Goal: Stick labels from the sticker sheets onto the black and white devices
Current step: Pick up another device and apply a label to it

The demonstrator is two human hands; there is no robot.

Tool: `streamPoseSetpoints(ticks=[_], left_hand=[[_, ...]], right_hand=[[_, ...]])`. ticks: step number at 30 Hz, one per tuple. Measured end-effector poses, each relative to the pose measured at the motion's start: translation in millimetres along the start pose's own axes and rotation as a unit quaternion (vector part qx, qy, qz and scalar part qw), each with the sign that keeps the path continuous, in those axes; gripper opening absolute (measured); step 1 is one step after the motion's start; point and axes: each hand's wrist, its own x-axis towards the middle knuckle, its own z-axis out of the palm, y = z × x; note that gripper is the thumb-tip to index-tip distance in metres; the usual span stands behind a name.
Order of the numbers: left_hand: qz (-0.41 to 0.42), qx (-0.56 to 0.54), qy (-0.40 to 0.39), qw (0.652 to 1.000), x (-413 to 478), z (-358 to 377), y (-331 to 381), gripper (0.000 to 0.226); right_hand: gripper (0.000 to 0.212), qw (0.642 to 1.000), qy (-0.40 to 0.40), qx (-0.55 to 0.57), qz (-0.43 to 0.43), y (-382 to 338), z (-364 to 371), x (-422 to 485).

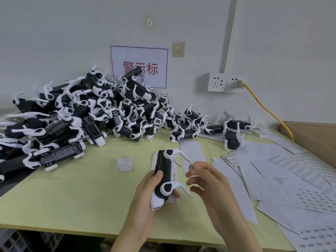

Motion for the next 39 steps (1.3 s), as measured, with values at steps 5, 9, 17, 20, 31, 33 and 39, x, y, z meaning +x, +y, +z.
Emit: streamPoseSetpoints(ticks=[5, 9, 17, 20, 31, 33, 39], left_hand=[[0.026, 0.072, -0.016, 0.997, -3, 2, -4, 0.037], [0.049, 0.073, -0.036, 0.995, -5, 2, -4, 0.039], [0.096, 0.131, -0.041, 0.986, -4, -1, -11, 0.046], [0.100, 0.152, -0.045, 0.982, -4, -1, -11, 0.045], [0.113, 0.175, -0.035, 0.978, -3, -1, -15, 0.052], [0.113, 0.176, -0.036, 0.977, -3, -1, -15, 0.051], [0.117, 0.179, -0.035, 0.976, -3, -2, -16, 0.051]], right_hand=[[0.019, 0.996, -0.050, -0.075, -0.003, 1, 16, -6], [0.018, 0.996, -0.030, -0.087, -0.019, -2, 19, -9], [0.023, 0.993, 0.004, -0.108, -0.040, -4, 25, -13], [0.025, 0.992, 0.009, -0.120, -0.049, -6, 25, -14], [0.020, 0.989, 0.046, -0.128, -0.059, -4, 29, -17], [0.020, 0.989, 0.051, -0.128, -0.060, -3, 29, -17], [0.020, 0.986, 0.058, -0.136, -0.076, 0, 29, -18]])
